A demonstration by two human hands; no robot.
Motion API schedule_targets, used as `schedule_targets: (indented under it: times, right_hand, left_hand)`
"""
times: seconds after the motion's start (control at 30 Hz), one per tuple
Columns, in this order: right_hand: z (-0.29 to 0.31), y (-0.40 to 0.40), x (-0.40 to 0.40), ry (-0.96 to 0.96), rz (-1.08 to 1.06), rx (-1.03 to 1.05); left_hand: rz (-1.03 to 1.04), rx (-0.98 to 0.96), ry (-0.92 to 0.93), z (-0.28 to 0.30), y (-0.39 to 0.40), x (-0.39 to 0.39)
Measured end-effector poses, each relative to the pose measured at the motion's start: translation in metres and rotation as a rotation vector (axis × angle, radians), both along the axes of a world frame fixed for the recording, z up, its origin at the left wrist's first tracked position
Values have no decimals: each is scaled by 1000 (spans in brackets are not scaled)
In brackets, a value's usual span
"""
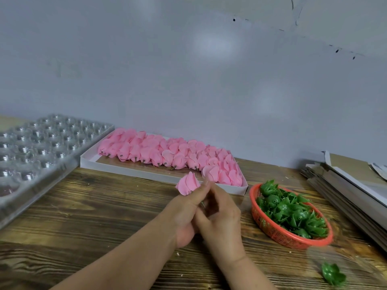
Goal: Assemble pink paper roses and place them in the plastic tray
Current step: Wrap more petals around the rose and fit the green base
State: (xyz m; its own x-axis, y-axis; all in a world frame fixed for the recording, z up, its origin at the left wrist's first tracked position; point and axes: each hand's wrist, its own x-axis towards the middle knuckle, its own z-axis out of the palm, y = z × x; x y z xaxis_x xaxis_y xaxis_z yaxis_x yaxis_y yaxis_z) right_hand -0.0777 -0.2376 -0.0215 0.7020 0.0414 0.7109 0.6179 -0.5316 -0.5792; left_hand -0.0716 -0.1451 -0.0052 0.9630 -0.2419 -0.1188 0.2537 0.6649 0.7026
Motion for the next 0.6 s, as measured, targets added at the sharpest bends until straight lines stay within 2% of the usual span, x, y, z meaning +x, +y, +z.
schedule_targets:
  times: [0.13,0.27,0.37,0.6]
  right_hand:
    - [1,-1,1,-75,-48,-33]
    - [1,2,0,-14,-38,46]
    - [4,3,-1,183,87,197]
    - [7,-2,1,680,560,644]
  left_hand:
    - [-61,-24,59,2,-1,-2]
    - [-90,23,10,5,2,-5]
    - [-126,68,-67,5,7,-4]
    - [-90,195,-243,3,16,-2]
